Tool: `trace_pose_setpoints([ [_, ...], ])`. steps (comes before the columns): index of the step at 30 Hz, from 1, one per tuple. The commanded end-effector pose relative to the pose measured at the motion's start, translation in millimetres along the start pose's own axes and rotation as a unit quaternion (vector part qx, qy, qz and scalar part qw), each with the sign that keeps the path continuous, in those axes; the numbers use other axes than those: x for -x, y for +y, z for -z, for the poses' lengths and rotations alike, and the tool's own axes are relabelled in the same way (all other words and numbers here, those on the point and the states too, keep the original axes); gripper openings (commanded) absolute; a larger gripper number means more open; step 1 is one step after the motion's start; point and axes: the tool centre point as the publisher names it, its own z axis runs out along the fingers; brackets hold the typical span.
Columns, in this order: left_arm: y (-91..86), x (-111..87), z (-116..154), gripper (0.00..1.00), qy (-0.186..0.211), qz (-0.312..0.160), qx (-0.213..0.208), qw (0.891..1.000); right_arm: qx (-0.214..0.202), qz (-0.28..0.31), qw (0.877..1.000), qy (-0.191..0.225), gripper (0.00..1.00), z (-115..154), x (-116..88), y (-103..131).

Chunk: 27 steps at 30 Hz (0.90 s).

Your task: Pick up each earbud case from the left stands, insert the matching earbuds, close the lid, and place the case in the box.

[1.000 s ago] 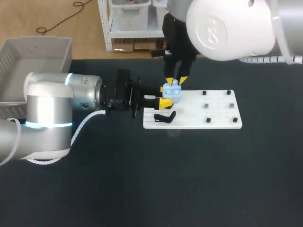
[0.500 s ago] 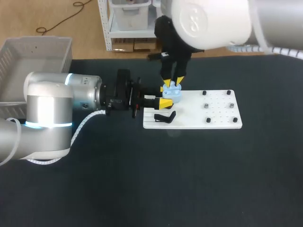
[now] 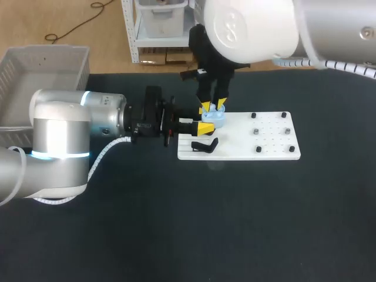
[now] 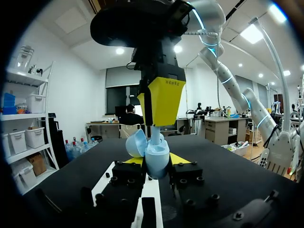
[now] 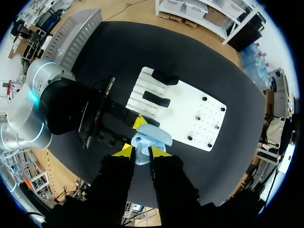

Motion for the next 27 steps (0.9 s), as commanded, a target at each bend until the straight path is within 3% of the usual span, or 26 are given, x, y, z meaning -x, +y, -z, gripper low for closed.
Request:
trace_pose_setpoints([
  [1, -0.7, 0.2, 0.1, 0.0, 0.0, 0.0, 0.001, 1.0, 0.001, -0.001, 1.0, -0.001, 0.0, -0.7, -1.1, -0.7],
  [27, -0.7, 0.2, 0.1, 0.0, 0.0, 0.0, 0.001, 1.0, 0.0, -0.002, 1.0, 0.012, 0.0, -11.3, 7.8, 2.0],
])
